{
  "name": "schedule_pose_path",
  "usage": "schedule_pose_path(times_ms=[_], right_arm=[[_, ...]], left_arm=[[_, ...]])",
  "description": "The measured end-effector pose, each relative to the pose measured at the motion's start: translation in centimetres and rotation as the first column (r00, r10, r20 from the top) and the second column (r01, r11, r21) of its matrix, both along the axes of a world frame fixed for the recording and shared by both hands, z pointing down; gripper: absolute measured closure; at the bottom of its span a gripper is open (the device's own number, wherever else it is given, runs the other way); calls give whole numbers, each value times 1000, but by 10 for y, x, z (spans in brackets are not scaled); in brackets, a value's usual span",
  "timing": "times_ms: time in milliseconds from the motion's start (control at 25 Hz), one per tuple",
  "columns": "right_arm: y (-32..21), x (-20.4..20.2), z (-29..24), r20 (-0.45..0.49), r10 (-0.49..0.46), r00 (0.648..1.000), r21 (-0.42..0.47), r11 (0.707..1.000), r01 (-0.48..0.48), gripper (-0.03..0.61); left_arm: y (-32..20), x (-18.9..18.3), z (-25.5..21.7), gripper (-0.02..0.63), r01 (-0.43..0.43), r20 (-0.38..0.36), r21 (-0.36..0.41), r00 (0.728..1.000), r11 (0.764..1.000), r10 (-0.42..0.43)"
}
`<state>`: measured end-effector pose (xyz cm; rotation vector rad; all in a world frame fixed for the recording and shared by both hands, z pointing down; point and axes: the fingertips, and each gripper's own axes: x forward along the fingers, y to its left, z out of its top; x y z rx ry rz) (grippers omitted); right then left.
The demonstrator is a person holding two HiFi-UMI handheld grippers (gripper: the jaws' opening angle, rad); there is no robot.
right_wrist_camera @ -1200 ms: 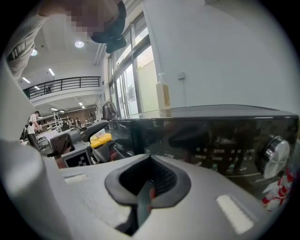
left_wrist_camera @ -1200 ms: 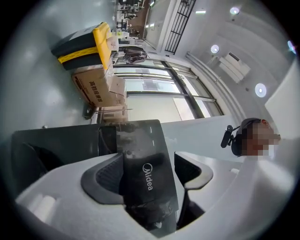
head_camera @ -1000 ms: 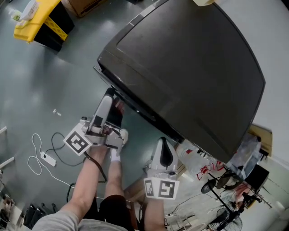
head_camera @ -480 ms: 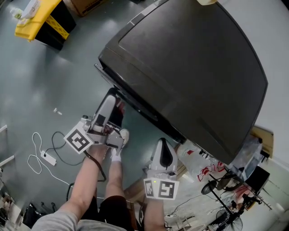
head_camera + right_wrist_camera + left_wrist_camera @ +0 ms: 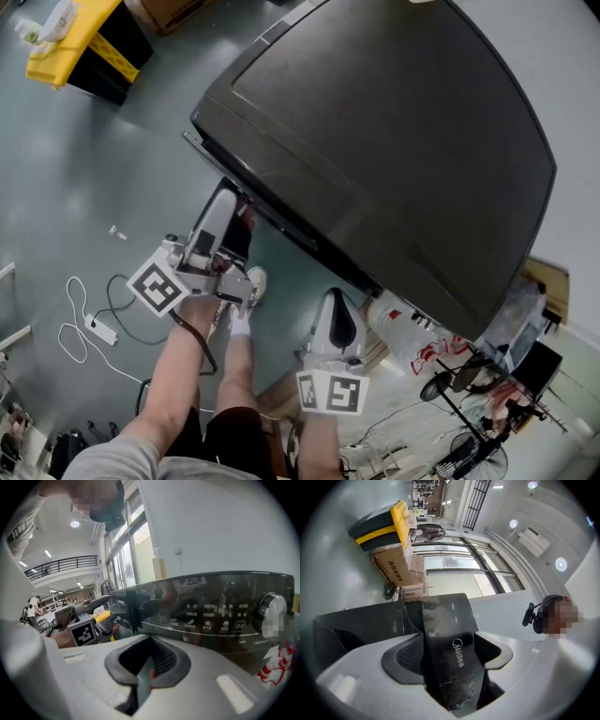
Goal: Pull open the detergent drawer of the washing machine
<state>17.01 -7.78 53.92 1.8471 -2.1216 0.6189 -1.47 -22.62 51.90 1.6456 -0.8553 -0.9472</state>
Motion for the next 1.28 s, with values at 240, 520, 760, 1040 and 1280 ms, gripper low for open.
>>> schedule_pose_path(times_ms=[240,520,760,1040,1280], right_arm=[[4,-1,6,8,4,1000,-10,1000,-4,575],[8,4,3,7,8,1000,-12,1000,-7,574],[12,6,11,3,7,1000,-29,1000,-7,574],[14,-1,16,13,8,1000,-40,999,-7,574],[13,1,16,11,8,1000,-42,999,-8,575]], left_arm=[[-2,3,-2,275,-5,-29,2,1000,1000,5],[-1,2,-3,275,55,-137,-14,989,998,-57],[-4,1,-2,275,121,-211,-33,970,992,-125],[-5,-3,1,275,207,-283,-85,933,975,-223],[-7,0,0,275,235,-348,-96,903,967,-254]])
